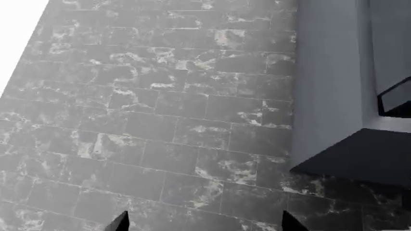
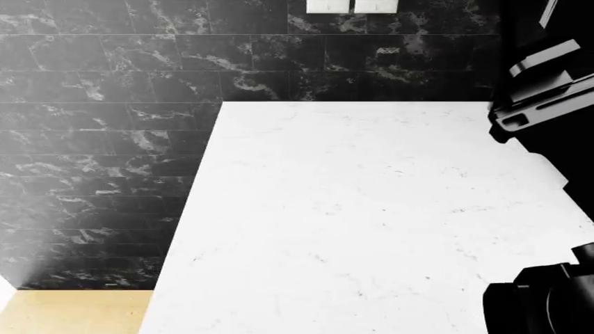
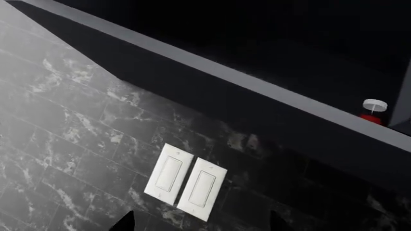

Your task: Pick and place the shaker into the drawer. Then close the cabinet.

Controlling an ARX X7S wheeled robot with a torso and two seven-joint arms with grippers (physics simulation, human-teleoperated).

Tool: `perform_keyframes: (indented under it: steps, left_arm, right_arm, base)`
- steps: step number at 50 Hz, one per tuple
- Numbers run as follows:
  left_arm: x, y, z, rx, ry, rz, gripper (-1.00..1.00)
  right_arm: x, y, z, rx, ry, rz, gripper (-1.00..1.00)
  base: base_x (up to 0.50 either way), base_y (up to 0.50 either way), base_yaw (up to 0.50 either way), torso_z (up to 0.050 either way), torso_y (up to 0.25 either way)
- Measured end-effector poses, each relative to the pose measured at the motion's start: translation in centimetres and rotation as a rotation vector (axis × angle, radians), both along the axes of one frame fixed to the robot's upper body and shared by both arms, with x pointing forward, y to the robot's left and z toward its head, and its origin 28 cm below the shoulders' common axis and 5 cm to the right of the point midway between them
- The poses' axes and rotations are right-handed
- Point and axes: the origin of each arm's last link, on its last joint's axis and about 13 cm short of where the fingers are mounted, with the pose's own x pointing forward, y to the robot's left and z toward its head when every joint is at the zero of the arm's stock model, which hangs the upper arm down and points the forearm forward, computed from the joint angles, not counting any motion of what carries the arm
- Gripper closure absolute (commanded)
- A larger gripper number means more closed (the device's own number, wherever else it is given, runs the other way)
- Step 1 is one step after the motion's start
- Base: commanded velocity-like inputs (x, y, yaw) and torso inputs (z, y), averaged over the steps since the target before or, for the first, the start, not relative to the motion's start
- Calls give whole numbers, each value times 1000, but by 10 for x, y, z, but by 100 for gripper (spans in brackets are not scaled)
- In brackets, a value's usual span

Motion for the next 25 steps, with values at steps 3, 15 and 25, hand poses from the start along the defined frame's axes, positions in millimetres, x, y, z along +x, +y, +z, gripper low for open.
perform_keyframes:
  steps: [3,15,25]
  left_arm:
    - [-4,-1,35,11,-85,10,-100]
    - [-36,-12,152,62,-364,-10,-100]
    - [-69,-32,222,137,-521,-51,-100]
  right_arm:
    - [1,-1,-1,1,7,-1,-100]
    - [0,-10,-7,15,50,-34,-100]
    - [-2,-17,-21,34,98,-63,-100]
  base:
    - [0,0,0,0,0]
    - [0,0,0,0,0]
    - [0,0,0,0,0]
